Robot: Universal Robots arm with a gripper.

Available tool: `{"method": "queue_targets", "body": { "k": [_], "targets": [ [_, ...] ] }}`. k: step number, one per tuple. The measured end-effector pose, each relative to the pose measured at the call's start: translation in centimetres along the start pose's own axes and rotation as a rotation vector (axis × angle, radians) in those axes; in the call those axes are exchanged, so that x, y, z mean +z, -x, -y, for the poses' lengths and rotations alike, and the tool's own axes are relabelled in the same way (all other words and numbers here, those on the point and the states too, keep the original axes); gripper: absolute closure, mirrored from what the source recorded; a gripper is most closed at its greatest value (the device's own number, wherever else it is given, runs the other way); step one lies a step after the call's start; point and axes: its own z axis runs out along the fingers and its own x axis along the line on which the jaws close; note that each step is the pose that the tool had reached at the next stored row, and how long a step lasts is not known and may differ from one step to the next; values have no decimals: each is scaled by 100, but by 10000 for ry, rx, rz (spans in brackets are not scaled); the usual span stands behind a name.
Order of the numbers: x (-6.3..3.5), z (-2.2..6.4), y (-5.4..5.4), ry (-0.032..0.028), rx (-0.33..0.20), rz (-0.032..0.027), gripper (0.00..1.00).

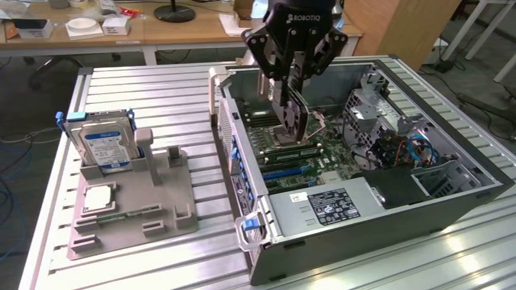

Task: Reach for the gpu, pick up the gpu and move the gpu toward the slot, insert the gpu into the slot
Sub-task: 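Pick up the gpu and move the gpu toward the slot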

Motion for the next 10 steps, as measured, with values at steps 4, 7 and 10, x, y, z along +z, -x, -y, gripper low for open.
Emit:
{"method": "queue_targets", "body": {
  "k": [4, 7, 10],
  "targets": [
    [2, -1, 70, 0, 0, 1, 74],
    [4, 0, 96, 0, 1, 1, 74],
    [4, -1, 134, 0, 0, 0, 74]
  ]
}}
